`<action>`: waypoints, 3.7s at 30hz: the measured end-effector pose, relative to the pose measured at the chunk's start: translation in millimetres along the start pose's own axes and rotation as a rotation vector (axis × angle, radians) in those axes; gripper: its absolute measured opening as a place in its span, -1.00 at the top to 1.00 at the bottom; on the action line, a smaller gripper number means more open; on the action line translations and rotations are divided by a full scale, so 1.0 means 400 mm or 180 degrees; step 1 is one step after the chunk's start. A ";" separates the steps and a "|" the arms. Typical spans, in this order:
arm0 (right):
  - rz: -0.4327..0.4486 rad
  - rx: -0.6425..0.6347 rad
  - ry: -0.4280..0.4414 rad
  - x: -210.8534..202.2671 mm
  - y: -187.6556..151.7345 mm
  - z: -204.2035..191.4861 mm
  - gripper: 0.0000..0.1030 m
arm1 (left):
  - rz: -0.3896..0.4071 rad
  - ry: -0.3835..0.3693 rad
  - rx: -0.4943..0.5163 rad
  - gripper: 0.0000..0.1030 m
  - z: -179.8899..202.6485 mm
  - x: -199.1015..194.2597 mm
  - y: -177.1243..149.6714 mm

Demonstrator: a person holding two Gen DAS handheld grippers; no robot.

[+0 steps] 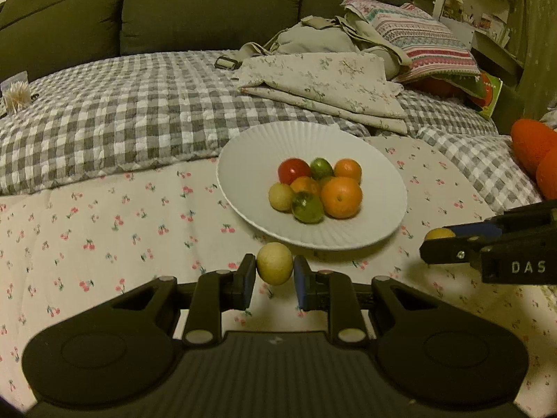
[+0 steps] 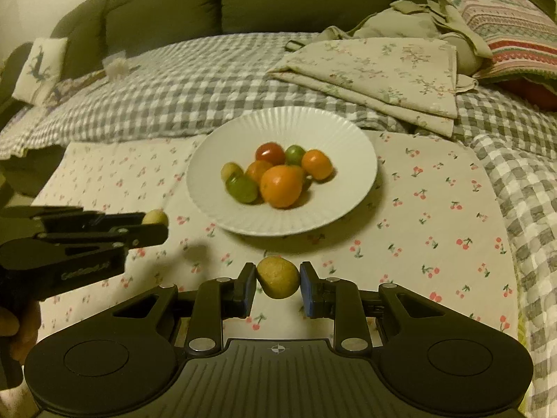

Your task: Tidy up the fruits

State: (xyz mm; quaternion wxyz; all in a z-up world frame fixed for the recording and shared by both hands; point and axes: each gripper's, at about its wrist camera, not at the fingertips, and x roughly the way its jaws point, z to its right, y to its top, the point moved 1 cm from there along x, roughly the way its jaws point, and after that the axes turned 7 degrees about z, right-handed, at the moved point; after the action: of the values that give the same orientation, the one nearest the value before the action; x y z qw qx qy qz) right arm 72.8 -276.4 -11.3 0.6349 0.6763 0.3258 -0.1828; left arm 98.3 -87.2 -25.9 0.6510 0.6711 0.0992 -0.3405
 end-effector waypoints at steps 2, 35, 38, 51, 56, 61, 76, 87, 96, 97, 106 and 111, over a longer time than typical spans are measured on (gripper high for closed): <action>0.0013 0.0037 0.0010 0.005 0.009 0.012 0.50 | 0.0032 0.0007 -0.0018 0.58 -0.007 0.008 0.019; 0.0362 -0.0802 0.0108 0.176 0.074 0.070 0.50 | -0.0098 -0.0189 -0.0525 0.58 -0.071 0.283 0.131; 0.0378 -0.0857 0.0105 0.181 0.070 0.063 0.50 | -0.0112 -0.0211 -0.0536 0.57 -0.073 0.286 0.132; 0.0372 -0.0828 0.0064 0.185 0.071 0.057 0.45 | -0.0063 -0.0253 -0.0650 0.40 -0.088 0.259 0.134; 0.0372 -0.0704 0.0019 0.179 0.079 0.076 0.38 | -0.0011 -0.0244 -0.0675 0.27 -0.096 0.238 0.141; 0.0369 -0.0714 0.0022 0.175 0.080 0.073 0.38 | -0.0008 -0.0235 -0.0702 0.24 -0.101 0.212 0.131; 0.0393 -0.0374 0.0152 0.093 0.088 0.041 0.38 | 0.0085 0.0169 -0.0503 0.05 -0.063 0.004 0.075; 0.0481 -0.0151 0.0137 -0.062 0.036 -0.025 0.20 | 0.0153 0.0521 -0.0403 -0.13 -0.049 -0.174 0.001; 0.0709 -0.0302 0.0020 -0.190 -0.053 -0.127 0.03 | 0.0210 0.0712 -0.0347 -0.39 -0.019 -0.274 -0.060; 0.0717 -0.0244 0.0006 -0.201 -0.062 -0.129 -0.02 | 0.0210 0.0715 -0.0358 -0.42 -0.018 -0.281 -0.067; 0.0785 -0.0009 -0.0109 -0.244 -0.115 -0.133 -0.06 | 0.0220 0.0747 -0.0290 -0.45 0.012 -0.325 -0.112; 0.0852 0.0063 -0.0089 -0.278 -0.144 -0.143 -0.22 | 0.0312 0.0844 -0.0197 -0.66 0.025 -0.345 -0.122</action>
State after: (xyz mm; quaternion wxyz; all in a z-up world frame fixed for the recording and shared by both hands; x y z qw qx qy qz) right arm -55.5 -244.6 26.7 0.6513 0.7173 0.2220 -0.1091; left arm -36.5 -47.2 16.4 0.6684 0.6939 0.1618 -0.2135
